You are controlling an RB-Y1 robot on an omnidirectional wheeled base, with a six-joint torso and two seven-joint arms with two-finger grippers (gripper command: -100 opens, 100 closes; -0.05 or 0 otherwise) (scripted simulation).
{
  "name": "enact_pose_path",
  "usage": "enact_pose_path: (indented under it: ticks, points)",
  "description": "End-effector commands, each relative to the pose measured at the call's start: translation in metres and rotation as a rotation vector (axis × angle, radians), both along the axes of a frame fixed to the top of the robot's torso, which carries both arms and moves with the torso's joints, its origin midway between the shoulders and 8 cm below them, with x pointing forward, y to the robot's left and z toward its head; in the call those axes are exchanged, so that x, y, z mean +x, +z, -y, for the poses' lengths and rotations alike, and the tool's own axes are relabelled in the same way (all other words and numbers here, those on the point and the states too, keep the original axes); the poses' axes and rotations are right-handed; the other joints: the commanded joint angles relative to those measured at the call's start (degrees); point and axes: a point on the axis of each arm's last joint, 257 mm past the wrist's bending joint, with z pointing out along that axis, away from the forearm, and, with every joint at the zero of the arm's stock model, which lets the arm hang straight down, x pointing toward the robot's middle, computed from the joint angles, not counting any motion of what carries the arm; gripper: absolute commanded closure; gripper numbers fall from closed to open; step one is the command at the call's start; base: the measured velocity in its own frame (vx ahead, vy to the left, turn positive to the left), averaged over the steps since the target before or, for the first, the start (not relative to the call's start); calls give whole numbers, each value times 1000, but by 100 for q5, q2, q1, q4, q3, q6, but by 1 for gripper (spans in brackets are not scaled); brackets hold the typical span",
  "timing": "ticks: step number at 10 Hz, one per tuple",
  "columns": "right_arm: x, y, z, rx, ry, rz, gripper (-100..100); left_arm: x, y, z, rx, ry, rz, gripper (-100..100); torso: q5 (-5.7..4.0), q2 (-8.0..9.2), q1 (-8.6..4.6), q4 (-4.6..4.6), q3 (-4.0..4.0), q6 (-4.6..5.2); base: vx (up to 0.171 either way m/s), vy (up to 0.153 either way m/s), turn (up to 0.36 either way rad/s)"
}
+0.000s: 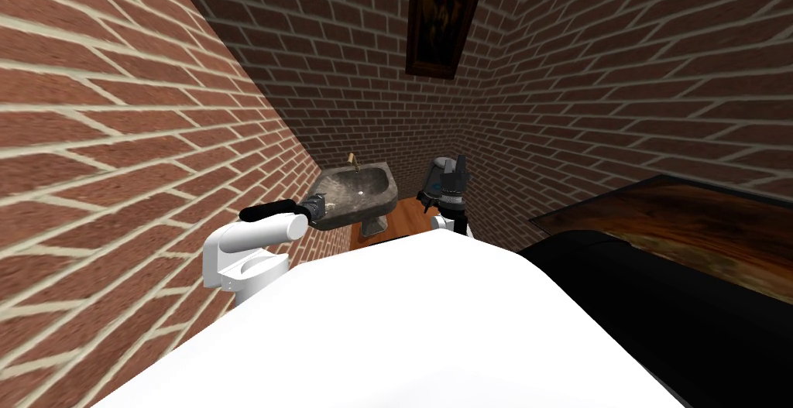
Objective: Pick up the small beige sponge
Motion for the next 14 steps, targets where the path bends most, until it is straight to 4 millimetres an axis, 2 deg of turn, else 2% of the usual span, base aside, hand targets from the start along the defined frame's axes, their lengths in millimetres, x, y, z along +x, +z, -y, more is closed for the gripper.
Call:
enact_pose_path:
  ticks: [1, 5, 6, 7, 8, 11, 12, 14]
  points:
    - [0, 0, 0, 0, 0, 0, 0, -5, -8, 2, -11, 5, -42, -100, 0, 0, 0, 0, 0, 0, 41, 11, 22]
    - [0, 0, 0, 0, 0, 0, 0, -22, -33, 5, -42, 19, -150, -100, 1, -11, 3, -3, -7, 0, 66, 16, 22]
    - [0, 0, 0, 0, 0, 0, 0, -19, -28, 5, -38, 17, -133, -100, 1, -8, 3, -2, -5, 0, 24, 7, 1]
    - [0, 0, 0, 0, 0, 0, 0, -20, -30, 5, -39, 17, -138, 0, 0, 3, 1, 0, 1, 0, 0, 0, 0]
    - [0, 0, 0, 0, 0, 0, 0, -14, -36, 3, -39, 19, -137, -100, 0, 11, -2, 2, 6, 0, 6, 1, -11]
    - [0, 0, 0, 0, 0, 0, 0, -10, -41, 2, -39, 21, -138, -100, 0, 13, -2, 3, 7, 0, 5, 1, -8]
    - [0, 0, 0, 0, 0, 0, 0, -9, -41, 1, -38, 20, -136, 100, -1, 15, -2, 3, 8, 0, 0, 0, 0]
    - [0, 0, 0, 0, 0, 0, 0, -9, -41, 2, -38, 20, -137, 100, -1, 15, -5, 4, 9, -1, 0, 0, 0]
